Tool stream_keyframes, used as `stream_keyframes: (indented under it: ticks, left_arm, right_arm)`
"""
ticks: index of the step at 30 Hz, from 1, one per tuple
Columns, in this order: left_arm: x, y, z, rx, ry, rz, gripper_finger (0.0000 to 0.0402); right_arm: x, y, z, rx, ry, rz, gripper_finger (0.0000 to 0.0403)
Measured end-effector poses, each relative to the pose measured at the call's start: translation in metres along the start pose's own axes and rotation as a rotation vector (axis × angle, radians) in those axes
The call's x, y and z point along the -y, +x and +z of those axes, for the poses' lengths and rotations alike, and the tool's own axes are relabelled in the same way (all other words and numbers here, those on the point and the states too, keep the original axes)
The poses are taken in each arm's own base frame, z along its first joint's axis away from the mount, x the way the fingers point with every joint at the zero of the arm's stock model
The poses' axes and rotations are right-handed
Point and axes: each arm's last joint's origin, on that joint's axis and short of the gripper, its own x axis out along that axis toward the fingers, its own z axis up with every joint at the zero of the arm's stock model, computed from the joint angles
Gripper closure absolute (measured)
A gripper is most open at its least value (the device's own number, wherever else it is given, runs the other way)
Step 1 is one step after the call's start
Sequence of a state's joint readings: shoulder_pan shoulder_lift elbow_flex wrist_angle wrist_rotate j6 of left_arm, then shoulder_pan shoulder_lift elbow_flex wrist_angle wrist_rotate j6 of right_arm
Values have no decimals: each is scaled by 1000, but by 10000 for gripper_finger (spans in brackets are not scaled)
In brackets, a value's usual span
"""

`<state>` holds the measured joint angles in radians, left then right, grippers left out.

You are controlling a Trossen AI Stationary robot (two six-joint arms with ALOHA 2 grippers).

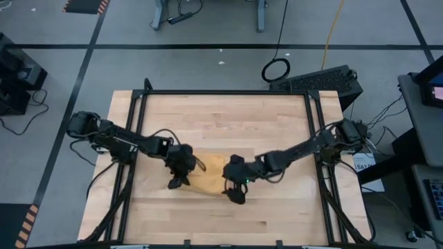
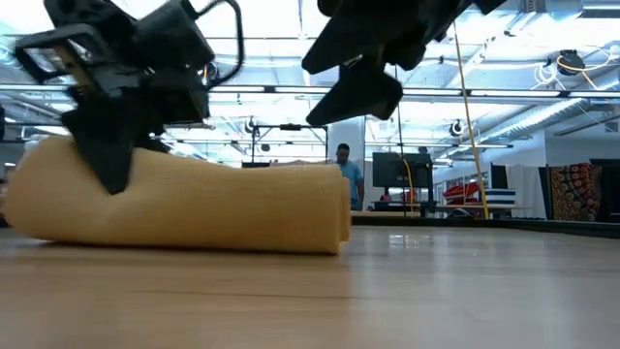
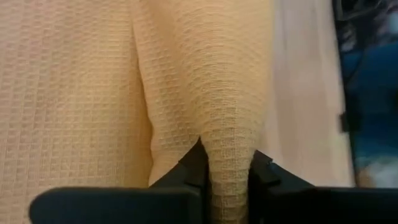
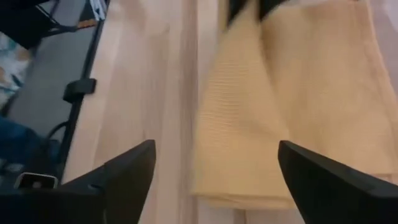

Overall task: Roll towel
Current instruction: Roll the yellow towel

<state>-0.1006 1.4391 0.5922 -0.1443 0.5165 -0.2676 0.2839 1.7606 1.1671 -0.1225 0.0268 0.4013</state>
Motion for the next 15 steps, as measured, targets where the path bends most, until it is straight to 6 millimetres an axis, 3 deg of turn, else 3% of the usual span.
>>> stream_keyframes:
  ticks: [7,15]
  left_arm:
    - [-18,-14,5,16,-117,-165,346]
    - [-33,-17,-7,3,-172,-157,345]
  right_arm:
    - [-17,28,-19,77,-15,-135,38]
    - [-6,67,-31,141,-5,-166,28]
